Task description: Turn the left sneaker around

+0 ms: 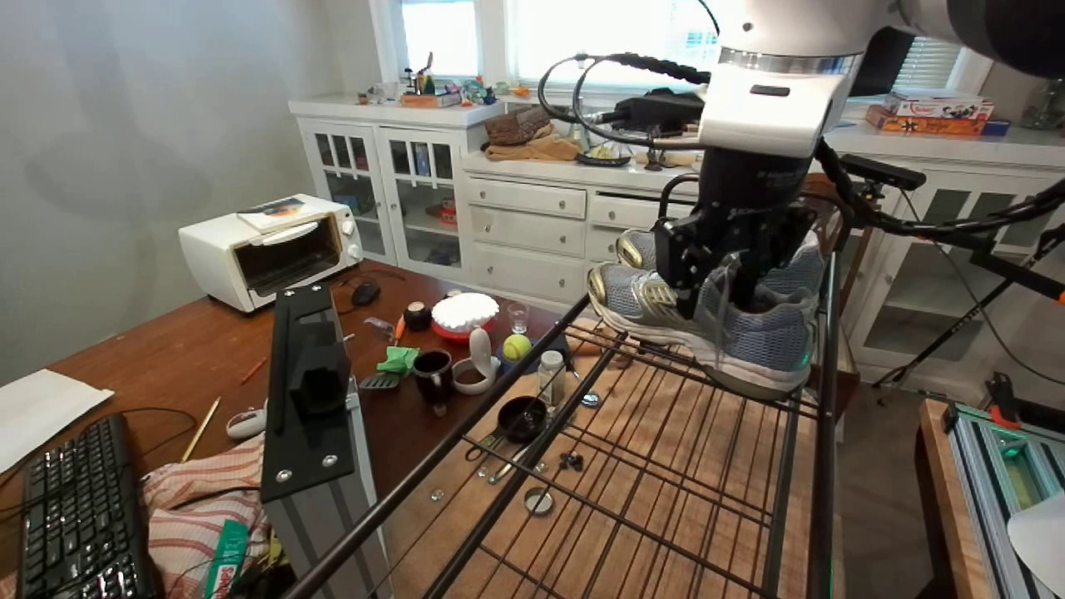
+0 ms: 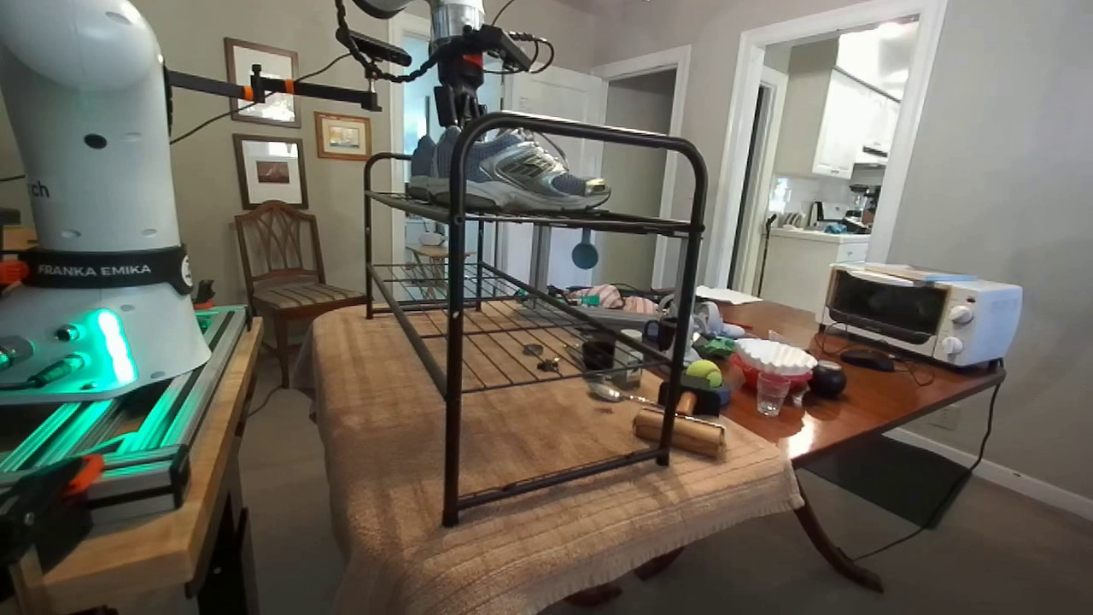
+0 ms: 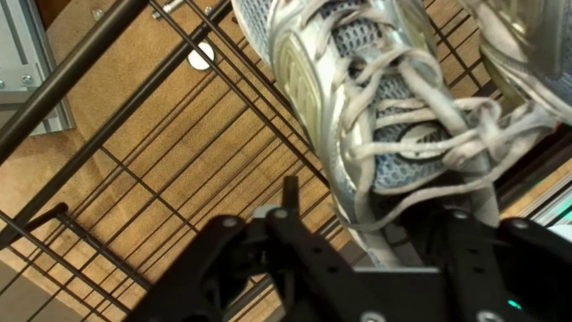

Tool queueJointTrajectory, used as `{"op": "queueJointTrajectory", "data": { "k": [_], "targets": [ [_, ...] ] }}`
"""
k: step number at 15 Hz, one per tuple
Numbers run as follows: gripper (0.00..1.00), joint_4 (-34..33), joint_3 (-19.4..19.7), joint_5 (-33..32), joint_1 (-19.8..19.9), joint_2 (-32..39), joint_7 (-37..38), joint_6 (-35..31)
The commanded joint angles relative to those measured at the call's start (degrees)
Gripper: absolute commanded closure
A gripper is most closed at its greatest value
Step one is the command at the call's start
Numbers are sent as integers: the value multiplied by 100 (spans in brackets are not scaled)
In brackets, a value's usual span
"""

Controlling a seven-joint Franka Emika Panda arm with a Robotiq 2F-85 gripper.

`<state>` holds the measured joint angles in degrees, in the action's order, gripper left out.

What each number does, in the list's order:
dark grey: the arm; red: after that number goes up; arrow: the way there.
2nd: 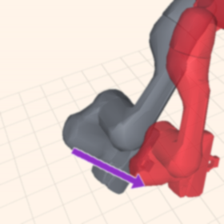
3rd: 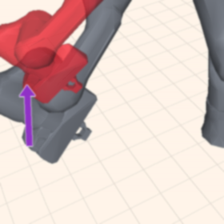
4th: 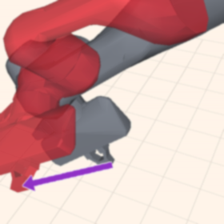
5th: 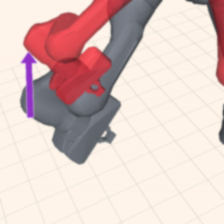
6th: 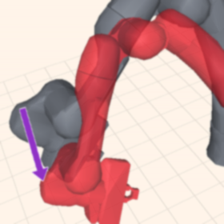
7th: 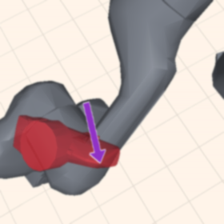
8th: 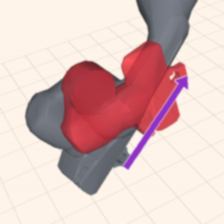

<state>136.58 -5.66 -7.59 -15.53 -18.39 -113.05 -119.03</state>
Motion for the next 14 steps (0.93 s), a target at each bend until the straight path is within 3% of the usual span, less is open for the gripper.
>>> {"op": "queueJointTrajectory", "data": {
  "k": [1,5,14],
  "targets": [
    [70,1,-6,-247,36,27,-582,-9],
    [98,22,-46,-500,52,-9,-1050,-61],
    [98,163,-202,-604,-13,-151,-1647,-239]
  ]
}}
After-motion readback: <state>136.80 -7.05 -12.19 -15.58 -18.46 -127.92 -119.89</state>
